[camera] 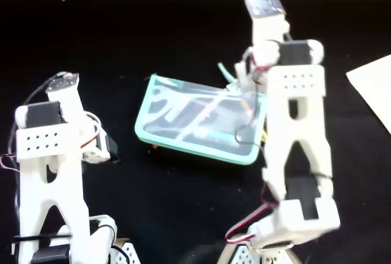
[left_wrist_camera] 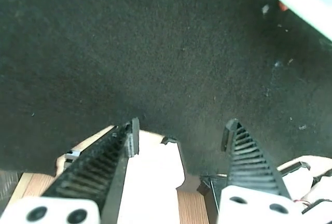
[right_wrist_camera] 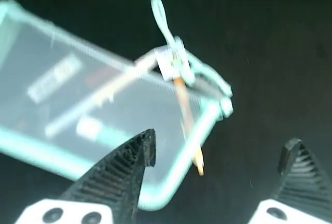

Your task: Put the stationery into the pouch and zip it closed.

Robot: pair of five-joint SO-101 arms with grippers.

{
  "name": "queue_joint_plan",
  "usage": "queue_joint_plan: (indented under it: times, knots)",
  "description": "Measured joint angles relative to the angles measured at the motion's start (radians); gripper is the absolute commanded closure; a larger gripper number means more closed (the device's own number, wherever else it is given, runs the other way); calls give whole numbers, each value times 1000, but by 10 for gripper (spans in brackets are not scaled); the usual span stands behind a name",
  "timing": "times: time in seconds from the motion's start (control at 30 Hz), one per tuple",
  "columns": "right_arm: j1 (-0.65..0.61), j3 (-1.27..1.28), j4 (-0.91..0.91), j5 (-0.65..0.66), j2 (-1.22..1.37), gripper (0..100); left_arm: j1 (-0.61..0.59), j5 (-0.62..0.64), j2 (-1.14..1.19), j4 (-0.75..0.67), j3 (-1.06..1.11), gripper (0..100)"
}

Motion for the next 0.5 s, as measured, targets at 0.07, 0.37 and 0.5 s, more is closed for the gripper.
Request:
queue_joint_plan:
  times: [0.07,0.37,0.5]
  knots:
    - [-25,-49,-44,-3,94,628,0,0,0,-38,43,734]
    - [-63,-299,-120,-6,497,628,0,0,-5,-78,109,734]
    - [-68,-417,-127,-6,658,628,0,0,-5,-78,109,734]
